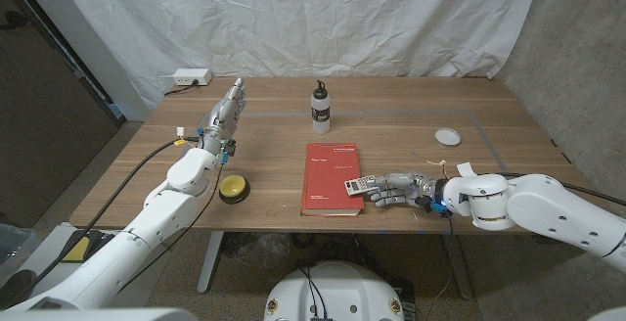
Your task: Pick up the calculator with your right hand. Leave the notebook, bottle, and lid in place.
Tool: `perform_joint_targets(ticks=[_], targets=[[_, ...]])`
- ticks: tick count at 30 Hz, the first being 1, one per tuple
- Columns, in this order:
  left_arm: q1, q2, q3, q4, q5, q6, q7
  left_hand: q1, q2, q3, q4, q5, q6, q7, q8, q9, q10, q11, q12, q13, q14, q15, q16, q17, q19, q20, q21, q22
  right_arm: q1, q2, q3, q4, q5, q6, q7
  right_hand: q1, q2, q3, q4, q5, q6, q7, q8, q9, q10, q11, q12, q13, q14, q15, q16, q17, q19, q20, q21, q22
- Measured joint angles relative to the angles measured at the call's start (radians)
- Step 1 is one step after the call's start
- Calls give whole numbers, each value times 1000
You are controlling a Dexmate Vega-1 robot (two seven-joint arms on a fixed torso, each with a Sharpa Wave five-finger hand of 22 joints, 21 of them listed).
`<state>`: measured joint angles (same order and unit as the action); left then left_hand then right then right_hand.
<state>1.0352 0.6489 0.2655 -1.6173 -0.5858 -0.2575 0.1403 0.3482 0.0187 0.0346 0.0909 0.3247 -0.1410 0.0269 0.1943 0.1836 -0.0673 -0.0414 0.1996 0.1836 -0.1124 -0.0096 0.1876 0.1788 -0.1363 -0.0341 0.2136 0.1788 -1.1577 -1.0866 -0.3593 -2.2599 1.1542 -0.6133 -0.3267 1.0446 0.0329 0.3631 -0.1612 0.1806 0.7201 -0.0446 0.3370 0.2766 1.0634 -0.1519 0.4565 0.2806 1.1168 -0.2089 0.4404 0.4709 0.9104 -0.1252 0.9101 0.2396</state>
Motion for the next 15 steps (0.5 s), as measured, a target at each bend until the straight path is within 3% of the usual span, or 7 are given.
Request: perform_joint_targets(ticks=[15], targets=[[20, 12, -7, -40, 10, 16, 24, 0, 0, -3, -3, 0, 0, 0, 0, 0, 0, 0, 0, 0, 0, 0, 0, 0, 0, 0, 0, 0, -51, -15, 27, -11, -14, 53, 4, 6, -6, 0, 0, -4, 9, 1, 4, 5, 5, 5, 7, 3, 7, -3, 4, 9, 0, 0, 12, 5]])
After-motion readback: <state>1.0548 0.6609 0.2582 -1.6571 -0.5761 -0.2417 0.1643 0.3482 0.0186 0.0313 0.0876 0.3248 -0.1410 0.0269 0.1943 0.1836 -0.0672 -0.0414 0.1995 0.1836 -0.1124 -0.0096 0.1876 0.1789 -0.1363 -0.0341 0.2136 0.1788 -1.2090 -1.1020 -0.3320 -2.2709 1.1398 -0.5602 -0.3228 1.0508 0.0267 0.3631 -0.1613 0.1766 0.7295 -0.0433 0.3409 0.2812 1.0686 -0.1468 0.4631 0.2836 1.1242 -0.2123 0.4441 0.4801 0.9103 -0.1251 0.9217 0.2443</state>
